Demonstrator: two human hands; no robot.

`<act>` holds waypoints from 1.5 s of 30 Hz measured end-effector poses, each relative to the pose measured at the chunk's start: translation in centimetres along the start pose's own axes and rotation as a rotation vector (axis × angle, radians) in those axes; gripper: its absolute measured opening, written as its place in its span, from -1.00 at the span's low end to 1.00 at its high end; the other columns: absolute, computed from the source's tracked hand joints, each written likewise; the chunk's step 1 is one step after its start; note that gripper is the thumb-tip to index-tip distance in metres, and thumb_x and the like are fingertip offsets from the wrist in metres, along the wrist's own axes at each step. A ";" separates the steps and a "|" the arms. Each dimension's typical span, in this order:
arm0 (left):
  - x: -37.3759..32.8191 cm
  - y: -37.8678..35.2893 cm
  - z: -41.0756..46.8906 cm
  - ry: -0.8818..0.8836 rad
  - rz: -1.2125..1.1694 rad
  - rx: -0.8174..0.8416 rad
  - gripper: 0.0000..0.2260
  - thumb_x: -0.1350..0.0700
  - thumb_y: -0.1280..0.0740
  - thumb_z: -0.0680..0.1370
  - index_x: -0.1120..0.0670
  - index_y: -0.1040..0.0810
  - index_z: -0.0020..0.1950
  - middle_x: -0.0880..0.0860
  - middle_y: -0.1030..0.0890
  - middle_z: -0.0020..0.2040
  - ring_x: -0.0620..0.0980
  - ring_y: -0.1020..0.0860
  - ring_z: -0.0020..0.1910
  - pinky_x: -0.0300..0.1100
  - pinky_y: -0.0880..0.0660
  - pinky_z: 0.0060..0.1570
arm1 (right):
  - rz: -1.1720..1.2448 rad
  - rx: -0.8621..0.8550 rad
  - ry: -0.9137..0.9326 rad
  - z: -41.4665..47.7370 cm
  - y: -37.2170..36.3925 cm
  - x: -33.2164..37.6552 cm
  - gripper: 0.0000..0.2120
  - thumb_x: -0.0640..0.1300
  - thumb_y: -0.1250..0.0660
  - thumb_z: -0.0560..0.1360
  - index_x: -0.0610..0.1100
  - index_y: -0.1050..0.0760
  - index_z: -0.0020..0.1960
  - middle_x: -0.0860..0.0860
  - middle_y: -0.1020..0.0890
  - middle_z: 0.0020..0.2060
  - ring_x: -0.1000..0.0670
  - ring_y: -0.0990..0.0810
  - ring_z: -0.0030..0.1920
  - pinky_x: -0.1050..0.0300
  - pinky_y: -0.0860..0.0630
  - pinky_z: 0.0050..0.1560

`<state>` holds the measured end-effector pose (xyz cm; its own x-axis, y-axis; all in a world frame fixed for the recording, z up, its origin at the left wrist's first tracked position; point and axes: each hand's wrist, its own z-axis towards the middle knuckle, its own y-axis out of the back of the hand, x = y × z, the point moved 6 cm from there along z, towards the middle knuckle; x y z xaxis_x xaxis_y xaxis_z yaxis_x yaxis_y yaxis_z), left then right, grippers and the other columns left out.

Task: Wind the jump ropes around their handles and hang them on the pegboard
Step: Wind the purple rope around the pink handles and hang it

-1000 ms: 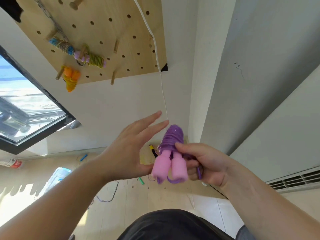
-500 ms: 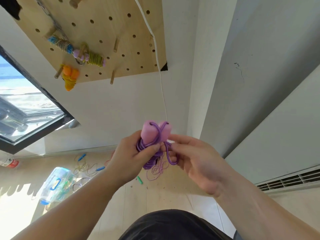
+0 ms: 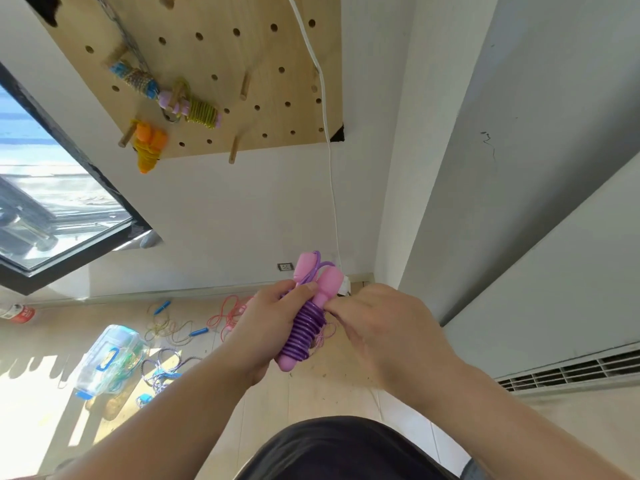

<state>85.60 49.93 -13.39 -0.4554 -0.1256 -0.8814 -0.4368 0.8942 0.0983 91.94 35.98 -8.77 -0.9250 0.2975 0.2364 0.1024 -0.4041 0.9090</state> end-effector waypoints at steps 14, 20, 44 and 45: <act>-0.7 -0.5 -1.1 -0.004 -0.411 0.098 -0.53 -0.14 -0.31 0.55 0.22 -0.50 0.24 0.24 -0.59 -0.07 0.25 -0.60 -0.20 0.09 -0.58 -0.19 | 1.651 -0.287 -0.738 1.3 1.0 -3.2 -0.77 -0.37 -0.15 0.65 -0.18 -0.55 -0.02 -0.06 -0.55 -0.35 -0.01 -0.59 -0.25 0.14 -0.61 -0.12; -1.6 0.1 -0.6 -0.072 -0.536 -0.065 -0.59 -0.12 -0.30 0.61 0.23 -0.50 0.19 0.21 -0.61 -0.15 0.21 -0.58 -0.25 0.10 -0.56 -0.17 | 1.809 -0.282 -0.921 1.2 -0.5 -3.5 -0.75 -0.37 -0.15 0.64 -0.27 -0.62 0.09 -0.08 -0.50 -0.37 -0.03 -0.57 -0.31 0.13 -0.64 -0.21; -3.0 -1.5 -1.3 -0.119 0.038 0.145 -0.77 -0.06 -0.20 0.71 -0.14 -0.53 0.33 0.11 -0.70 0.06 0.15 -0.69 0.00 0.19 -0.63 0.08 | 0.635 -0.045 -0.200 3.9 2.8 -3.2 -0.88 -0.06 -0.39 0.56 0.03 -0.68 -0.13 0.09 -0.57 -0.31 0.01 -0.57 -0.21 0.07 -0.54 -0.25; -3.4 -1.5 -1.2 -0.154 0.096 0.153 -0.76 -0.06 -0.20 0.71 -0.19 -0.51 0.35 0.06 -0.70 0.08 0.11 -0.68 0.06 0.18 -0.61 0.15 | 0.530 -0.041 -0.172 3.8 2.8 -3.0 -0.82 0.02 -0.34 0.57 0.05 -0.66 -0.15 0.10 -0.55 -0.31 0.03 -0.56 -0.21 0.02 -0.53 -0.25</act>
<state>86.83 48.48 -9.99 -0.3601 0.0198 -0.9327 -0.2694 0.9550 0.1243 96.38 37.26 -5.60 -0.6778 0.1796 0.7130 0.5195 -0.5692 0.6372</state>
